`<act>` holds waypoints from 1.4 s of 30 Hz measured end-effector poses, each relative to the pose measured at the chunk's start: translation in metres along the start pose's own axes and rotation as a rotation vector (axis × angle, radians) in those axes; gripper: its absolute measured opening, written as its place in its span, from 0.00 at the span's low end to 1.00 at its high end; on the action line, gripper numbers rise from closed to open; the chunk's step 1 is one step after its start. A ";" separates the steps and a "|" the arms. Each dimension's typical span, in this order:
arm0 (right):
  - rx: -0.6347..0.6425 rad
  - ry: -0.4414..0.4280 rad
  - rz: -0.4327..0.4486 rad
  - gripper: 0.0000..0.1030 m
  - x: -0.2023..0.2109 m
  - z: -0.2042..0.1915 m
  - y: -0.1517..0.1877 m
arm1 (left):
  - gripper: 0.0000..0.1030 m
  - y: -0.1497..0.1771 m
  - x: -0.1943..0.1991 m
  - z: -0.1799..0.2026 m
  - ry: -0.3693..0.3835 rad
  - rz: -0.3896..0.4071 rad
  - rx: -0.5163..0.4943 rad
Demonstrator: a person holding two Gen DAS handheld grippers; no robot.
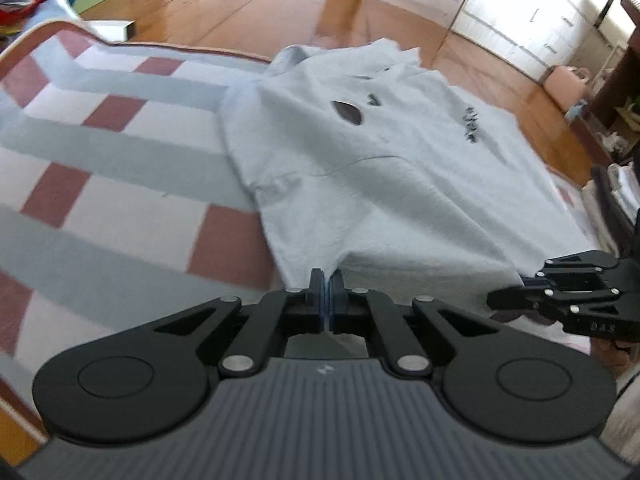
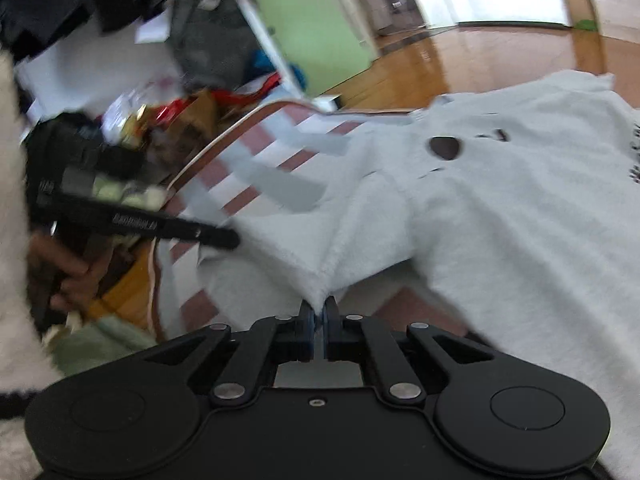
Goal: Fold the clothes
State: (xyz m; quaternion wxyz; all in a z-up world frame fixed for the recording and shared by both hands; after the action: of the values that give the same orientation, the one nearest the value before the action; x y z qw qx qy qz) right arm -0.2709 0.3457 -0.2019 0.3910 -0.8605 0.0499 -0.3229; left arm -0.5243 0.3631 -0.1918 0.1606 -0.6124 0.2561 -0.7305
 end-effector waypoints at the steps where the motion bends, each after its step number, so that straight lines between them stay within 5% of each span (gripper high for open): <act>1: 0.009 -0.016 -0.007 0.06 -0.001 -0.006 0.001 | 0.01 0.003 -0.002 -0.004 -0.013 -0.009 0.017; 7: 0.027 -0.086 -0.086 0.05 -0.017 -0.019 0.008 | 0.01 0.021 -0.015 -0.028 -0.140 -0.035 0.085; 10: 0.009 -0.034 -0.151 0.03 -0.021 -0.013 0.020 | 0.02 0.039 -0.035 -0.039 -0.222 -0.147 0.094; 13: -0.055 0.028 -0.155 0.03 -0.008 0.002 0.030 | 0.02 0.037 -0.037 -0.047 -0.231 -0.168 0.143; 20: -0.343 0.277 0.074 0.12 0.101 0.058 0.058 | 0.07 0.000 0.003 -0.053 -0.232 0.023 0.084; 23: -0.420 0.462 0.253 0.18 0.169 0.070 0.082 | 0.33 -0.006 0.012 -0.066 -0.209 0.042 0.163; 25: -0.461 0.631 0.420 0.56 0.212 0.068 0.104 | 0.34 -0.005 0.010 -0.069 -0.169 0.011 0.211; 28: -0.519 0.780 0.529 0.61 0.245 0.061 0.139 | 0.34 -0.011 0.010 -0.064 -0.145 0.044 0.201; 32: -0.653 0.825 0.515 0.61 0.256 0.064 0.170 | 0.40 -0.042 0.020 -0.021 -0.103 0.187 0.020; 35: -0.699 0.792 0.577 0.61 0.261 0.071 0.175 | 0.61 -0.060 0.019 0.025 -0.005 0.242 -0.147; 38: -0.717 0.767 0.617 0.61 0.258 0.079 0.173 | 0.63 -0.063 -0.013 0.072 0.093 0.117 -0.311; 42: -0.726 0.755 0.614 0.61 0.248 0.088 0.167 | 0.63 -0.047 -0.061 0.118 0.099 -0.063 -0.497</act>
State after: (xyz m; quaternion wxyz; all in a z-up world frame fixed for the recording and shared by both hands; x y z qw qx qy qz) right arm 0.0043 0.2027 -0.2338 0.1031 -0.7113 0.5380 -0.4405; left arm -0.3932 0.4136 -0.2006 -0.0304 -0.6042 0.4165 -0.6786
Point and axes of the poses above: each gripper's, at about its wrist camera, not at the fingertips, and x roughly against the way its jaws point, z to its right, y to its underside, the point moved 6 cm from there along -x, roughly the way its jaws point, and after that the axes turned 11 degrees about -y, right-handed, at the moved point
